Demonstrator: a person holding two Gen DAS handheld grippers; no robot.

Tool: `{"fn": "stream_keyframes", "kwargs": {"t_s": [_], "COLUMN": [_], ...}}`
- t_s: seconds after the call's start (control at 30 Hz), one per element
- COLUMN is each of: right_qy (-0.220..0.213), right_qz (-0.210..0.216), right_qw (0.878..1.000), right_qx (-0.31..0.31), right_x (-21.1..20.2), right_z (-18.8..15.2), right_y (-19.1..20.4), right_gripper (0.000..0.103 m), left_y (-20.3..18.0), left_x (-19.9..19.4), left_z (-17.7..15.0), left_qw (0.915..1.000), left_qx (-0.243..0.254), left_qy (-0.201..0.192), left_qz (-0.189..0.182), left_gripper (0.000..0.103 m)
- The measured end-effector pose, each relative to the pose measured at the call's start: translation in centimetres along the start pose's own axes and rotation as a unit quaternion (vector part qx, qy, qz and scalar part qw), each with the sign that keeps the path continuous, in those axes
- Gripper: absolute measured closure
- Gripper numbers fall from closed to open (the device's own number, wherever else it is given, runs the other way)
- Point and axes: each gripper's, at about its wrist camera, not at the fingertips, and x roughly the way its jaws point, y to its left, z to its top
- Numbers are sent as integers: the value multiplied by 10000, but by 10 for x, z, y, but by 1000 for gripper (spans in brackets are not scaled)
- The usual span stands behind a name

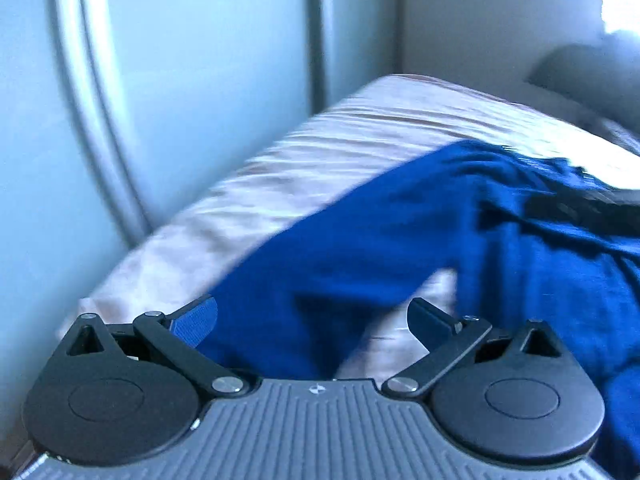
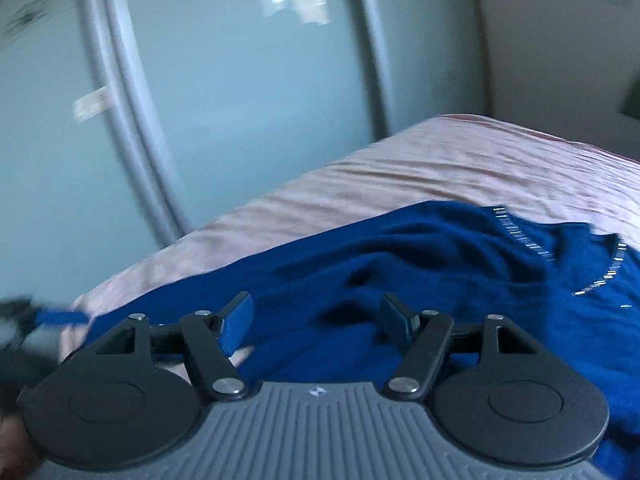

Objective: Fold small clothes

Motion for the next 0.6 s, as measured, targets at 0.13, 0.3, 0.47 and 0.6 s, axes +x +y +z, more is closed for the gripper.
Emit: {"fn": "stream_keyframes", "kwargs": {"t_s": [0.13,0.3,0.47,0.6], "right_qy": [142,345,703,1096], "right_qz": [547,1043,1646,1779], "right_qw": [9979,9920,9784,9727], "right_qx": [-303,-622,-1030,-1006], "right_x": [-6,-5,6,26], "right_z": [-17,-37,-55,-61], "right_y": [34,74,110,122], "right_gripper": [34,34,34,38], "left_y": [31,52,70,75], "left_x": [11,10,12,5], "left_z": [-3,-16,-25,-22], "left_qw": [9989,9976,9970,9968], "left_qx": [-135,-122,-428,-586], "left_qy": [112,301,452,361], "left_qz": [439,606,461,401], "left_gripper": [1,1,1,1]}}
